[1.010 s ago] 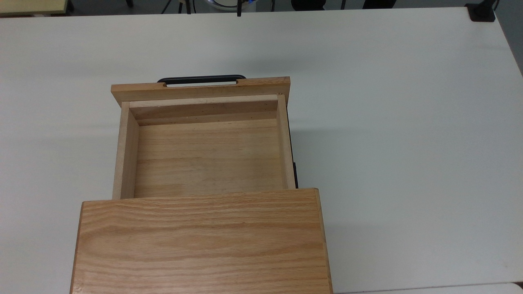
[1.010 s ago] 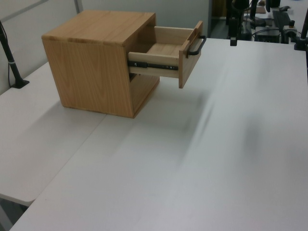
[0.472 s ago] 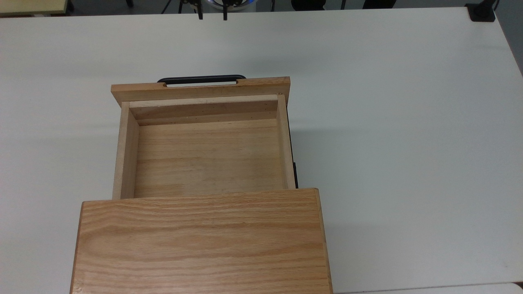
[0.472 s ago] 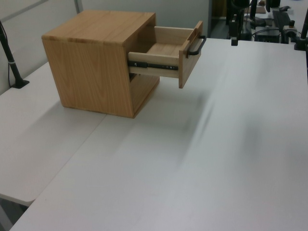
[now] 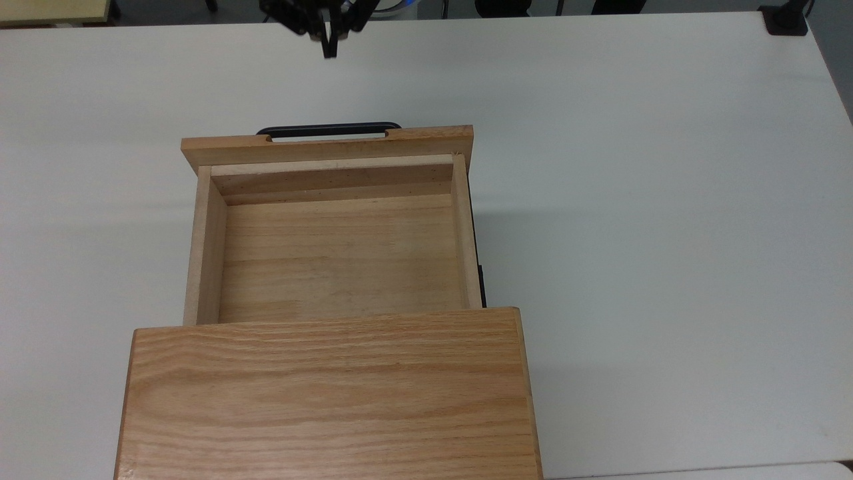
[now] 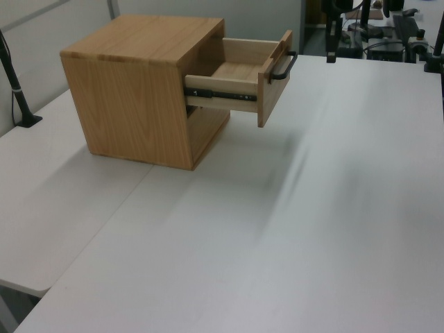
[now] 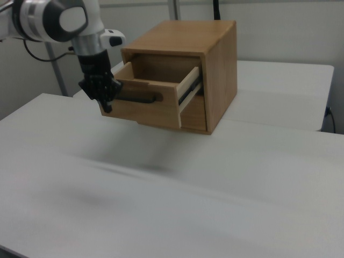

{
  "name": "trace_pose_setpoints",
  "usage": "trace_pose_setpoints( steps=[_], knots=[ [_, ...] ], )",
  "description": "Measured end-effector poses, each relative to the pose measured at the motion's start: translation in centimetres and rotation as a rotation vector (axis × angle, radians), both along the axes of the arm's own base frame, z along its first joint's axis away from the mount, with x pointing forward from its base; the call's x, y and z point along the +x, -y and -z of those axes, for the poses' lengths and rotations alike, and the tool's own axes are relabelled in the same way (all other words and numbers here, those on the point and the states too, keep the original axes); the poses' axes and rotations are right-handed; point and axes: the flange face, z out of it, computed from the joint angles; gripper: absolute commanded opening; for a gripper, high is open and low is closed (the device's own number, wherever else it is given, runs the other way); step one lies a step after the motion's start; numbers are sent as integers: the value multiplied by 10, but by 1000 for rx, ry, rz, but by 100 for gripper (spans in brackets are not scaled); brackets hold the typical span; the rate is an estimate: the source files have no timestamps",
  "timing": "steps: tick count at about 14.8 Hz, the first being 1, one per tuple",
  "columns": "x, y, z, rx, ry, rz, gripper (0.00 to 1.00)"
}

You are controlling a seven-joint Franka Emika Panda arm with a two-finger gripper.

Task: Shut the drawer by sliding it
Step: 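Lower the gripper onto the drawer front beside the black handle, then push the drawer front into the wooden cabinet with the gripper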

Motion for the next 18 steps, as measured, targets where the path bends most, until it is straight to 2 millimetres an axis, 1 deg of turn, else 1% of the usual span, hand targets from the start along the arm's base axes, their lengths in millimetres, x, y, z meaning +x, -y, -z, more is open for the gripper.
trace_pose_setpoints(
  steps=[1,2,4,5,7,9,13,15,16,18],
  knots=[
    [6,1,6,1,7,-5,0],
    [18,1,19,2,9,-8,0],
    [37,1,37,4,-4,-9,0],
    [50,1,49,6,-10,-9,0],
    [73,1,61,8,23,-11,0],
    [89,-1,61,32,91,8,0],
    [112,-6,58,57,242,76,0],
    [133,-8,61,78,356,139,0],
    [139,-10,61,84,392,147,0],
    [151,-22,67,98,460,147,0]
  ],
)
